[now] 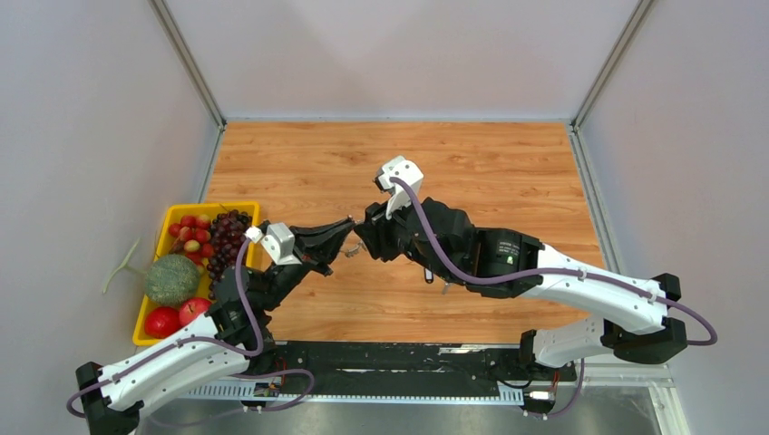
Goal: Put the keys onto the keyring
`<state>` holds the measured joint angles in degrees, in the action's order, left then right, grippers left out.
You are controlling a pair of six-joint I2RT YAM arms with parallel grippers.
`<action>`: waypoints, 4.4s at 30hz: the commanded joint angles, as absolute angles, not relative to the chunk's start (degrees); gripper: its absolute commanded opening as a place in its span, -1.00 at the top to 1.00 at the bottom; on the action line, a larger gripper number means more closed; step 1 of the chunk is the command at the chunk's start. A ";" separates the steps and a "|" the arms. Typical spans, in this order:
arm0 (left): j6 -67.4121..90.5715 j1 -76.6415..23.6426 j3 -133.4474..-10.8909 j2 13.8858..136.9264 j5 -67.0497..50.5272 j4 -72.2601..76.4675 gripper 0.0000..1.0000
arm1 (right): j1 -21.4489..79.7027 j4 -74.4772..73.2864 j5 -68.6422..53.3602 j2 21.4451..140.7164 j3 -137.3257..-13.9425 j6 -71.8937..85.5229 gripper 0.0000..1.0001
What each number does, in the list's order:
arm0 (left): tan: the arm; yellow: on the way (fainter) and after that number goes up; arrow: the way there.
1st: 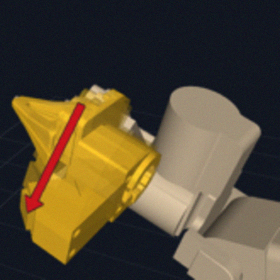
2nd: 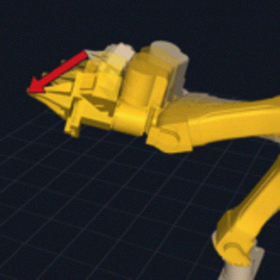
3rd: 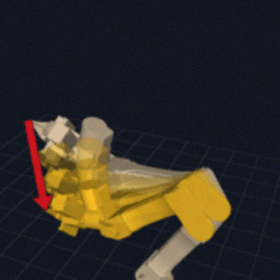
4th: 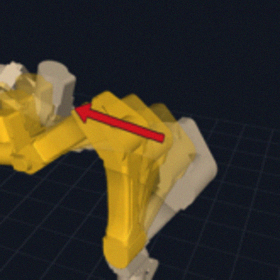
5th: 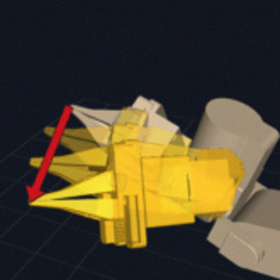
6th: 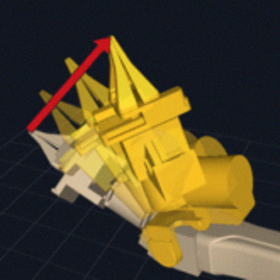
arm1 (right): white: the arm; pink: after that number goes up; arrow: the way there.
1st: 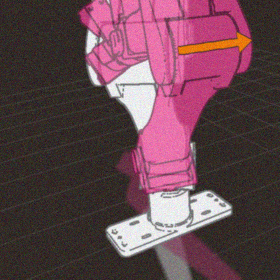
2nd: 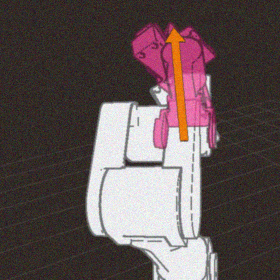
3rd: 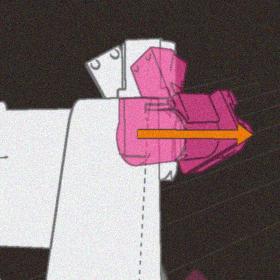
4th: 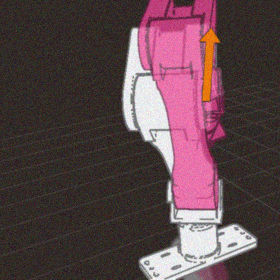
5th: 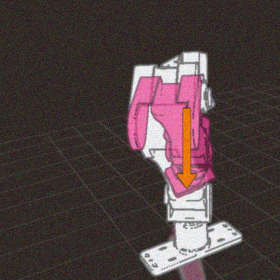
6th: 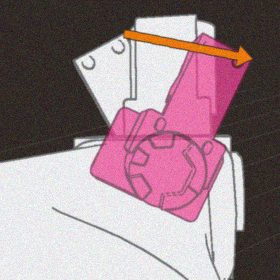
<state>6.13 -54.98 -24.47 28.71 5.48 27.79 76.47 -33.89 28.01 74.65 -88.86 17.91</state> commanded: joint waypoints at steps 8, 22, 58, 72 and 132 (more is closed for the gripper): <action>7.54 -54.81 -25.18 28.82 18.09 25.69 1.00 | 76.17 -34.16 34.68 70.00 -83.97 18.47 0.07; 8.32 -54.77 -27.19 31.06 31.01 19.96 1.00 | 60.48 -38.85 27.56 66.74 -66.19 29.02 0.04; 11.07 -54.84 -25.16 30.56 32.70 17.36 1.00 | 48.98 -23.43 22.64 73.70 -40.19 53.47 0.13; 11.03 -54.77 -24.46 29.12 32.18 16.84 1.00 | 48.74 -22.77 20.63 75.10 -42.05 58.89 0.12; 10.46 -54.83 -23.99 28.12 32.81 16.26 1.00 | 46.69 -21.88 11.92 77.35 -45.86 50.45 0.08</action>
